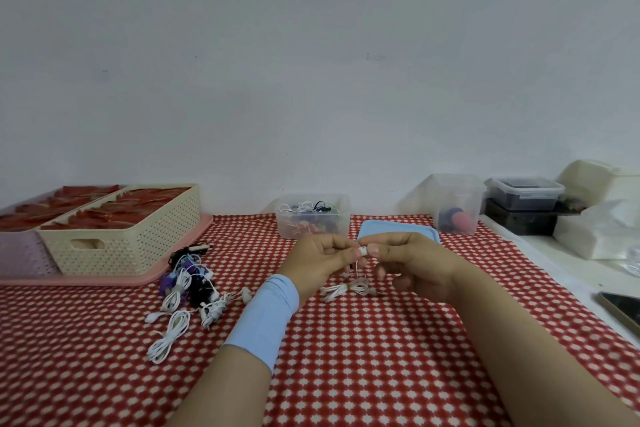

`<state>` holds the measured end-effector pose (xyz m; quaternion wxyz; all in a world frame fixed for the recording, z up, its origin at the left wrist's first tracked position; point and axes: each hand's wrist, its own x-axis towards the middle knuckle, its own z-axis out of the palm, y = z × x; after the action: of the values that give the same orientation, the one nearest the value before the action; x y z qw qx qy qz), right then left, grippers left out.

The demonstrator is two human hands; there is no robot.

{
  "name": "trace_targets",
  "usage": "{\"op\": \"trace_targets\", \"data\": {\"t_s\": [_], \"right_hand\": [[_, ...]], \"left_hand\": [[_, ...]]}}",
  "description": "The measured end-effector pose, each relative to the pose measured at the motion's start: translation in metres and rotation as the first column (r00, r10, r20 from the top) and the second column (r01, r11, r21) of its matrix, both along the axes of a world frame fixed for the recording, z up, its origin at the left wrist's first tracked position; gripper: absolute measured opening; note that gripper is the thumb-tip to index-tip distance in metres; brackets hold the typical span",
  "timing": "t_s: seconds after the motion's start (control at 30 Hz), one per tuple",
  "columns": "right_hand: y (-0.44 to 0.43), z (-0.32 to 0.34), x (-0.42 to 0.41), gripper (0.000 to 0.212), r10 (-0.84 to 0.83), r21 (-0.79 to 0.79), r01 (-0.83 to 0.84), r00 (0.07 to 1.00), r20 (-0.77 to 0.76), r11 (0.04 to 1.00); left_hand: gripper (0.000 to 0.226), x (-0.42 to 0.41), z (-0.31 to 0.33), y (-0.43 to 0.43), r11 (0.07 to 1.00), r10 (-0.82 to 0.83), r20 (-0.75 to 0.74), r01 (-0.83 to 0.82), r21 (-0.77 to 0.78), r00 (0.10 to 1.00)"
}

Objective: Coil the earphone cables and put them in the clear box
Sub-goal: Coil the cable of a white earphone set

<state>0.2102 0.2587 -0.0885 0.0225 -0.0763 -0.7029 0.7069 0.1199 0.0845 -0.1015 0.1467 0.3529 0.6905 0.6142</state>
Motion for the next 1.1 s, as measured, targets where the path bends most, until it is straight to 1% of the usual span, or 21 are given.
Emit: {"op": "trace_targets", "data": {"t_s": [0.07,0.1,0.17,0.2,0.23,0.3,0.37,0.4,0.43,0.47,0.53,0.63,0.73,0.8,0.87,1.0,1.1], "right_hand": [[-0.002,0.004,0.001,0.021,-0.061,0.056,0.063,0.997,-0.039,0.996],[-0.003,0.006,0.001,0.018,-0.12,0.113,0.128,0.99,-0.071,0.985],[-0.006,0.007,0.001,0.017,-0.226,0.262,0.26,0.962,-0.154,0.93],[-0.006,0.005,-0.001,0.016,-0.241,0.349,0.293,0.953,-0.185,0.89],[-0.007,0.002,-0.003,0.013,-0.229,0.441,0.296,0.953,-0.199,0.847],[-0.01,-0.003,-0.006,0.007,-0.144,0.631,0.215,0.976,-0.162,0.745],[-0.014,-0.01,-0.01,0.022,-0.051,0.805,0.082,0.997,-0.064,0.588],[-0.017,-0.011,-0.012,0.028,-0.033,0.852,0.038,0.999,-0.025,0.522],[-0.019,-0.012,-0.014,0.03,-0.031,0.875,0.019,1.0,-0.004,0.483],[-0.021,-0.011,-0.016,0.026,-0.038,0.882,0.018,0.999,0.0,0.47],[-0.023,-0.012,-0.02,0.022,-0.069,0.884,0.027,0.998,0.006,0.468],[-0.028,-0.011,-0.023,0.027,-0.065,0.883,0.014,0.998,0.019,0.47],[-0.033,-0.011,-0.028,0.032,-0.038,0.89,-0.03,0.998,0.053,0.454],[-0.033,-0.011,-0.034,0.023,-0.03,0.899,-0.045,0.998,0.064,0.435],[-0.031,-0.008,-0.037,0.015,-0.021,0.894,-0.045,0.998,0.06,0.446],[-0.024,0.012,-0.045,0.01,-0.027,0.879,0.016,1.0,-0.004,0.477],[-0.02,0.038,-0.059,0.006,-0.038,0.881,0.057,0.998,-0.044,0.47]], "left_hand": [[0.008,-0.001,0.002,-0.001,1.0,0.003,0.021,-0.003,0.002,1.0],[0.009,-0.003,0.003,-0.002,1.0,0.021,0.034,-0.021,0.001,0.999],[0.013,-0.008,0.005,-0.007,0.995,0.097,0.045,-0.097,0.003,0.994],[0.016,-0.011,0.005,-0.009,0.99,0.136,0.047,-0.137,0.015,0.99],[0.018,-0.014,0.006,-0.012,0.986,0.161,0.056,-0.163,0.042,0.985],[0.022,-0.018,0.007,-0.016,0.98,0.159,0.091,-0.169,0.109,0.983],[0.025,-0.019,0.007,-0.02,0.978,0.147,0.103,-0.16,0.135,0.984],[0.025,-0.02,0.007,-0.022,0.978,0.151,0.096,-0.163,0.128,0.984],[0.024,-0.02,0.007,-0.024,0.98,0.159,0.079,-0.167,0.111,0.984],[0.022,-0.021,0.007,-0.025,0.982,0.162,0.062,-0.167,0.091,0.985],[0.022,-0.023,0.006,-0.028,0.983,0.166,0.054,-0.169,0.067,0.985],[0.022,-0.024,0.007,-0.03,0.98,0.185,0.063,-0.189,0.061,0.981],[0.024,-0.027,0.006,-0.03,0.973,0.227,0.032,-0.228,0.046,0.973],[0.025,-0.029,0.004,-0.03,0.966,0.255,0.027,-0.256,0.044,0.967],[0.02,-0.03,0.004,-0.03,0.957,0.286,0.04,-0.288,0.043,0.957],[0.012,-0.038,0.008,-0.03,0.94,0.337,0.094,-0.341,0.032,0.937],[0.013,-0.052,0.025,-0.028,0.927,0.373,0.069,-0.375,0.023,0.925]]}}
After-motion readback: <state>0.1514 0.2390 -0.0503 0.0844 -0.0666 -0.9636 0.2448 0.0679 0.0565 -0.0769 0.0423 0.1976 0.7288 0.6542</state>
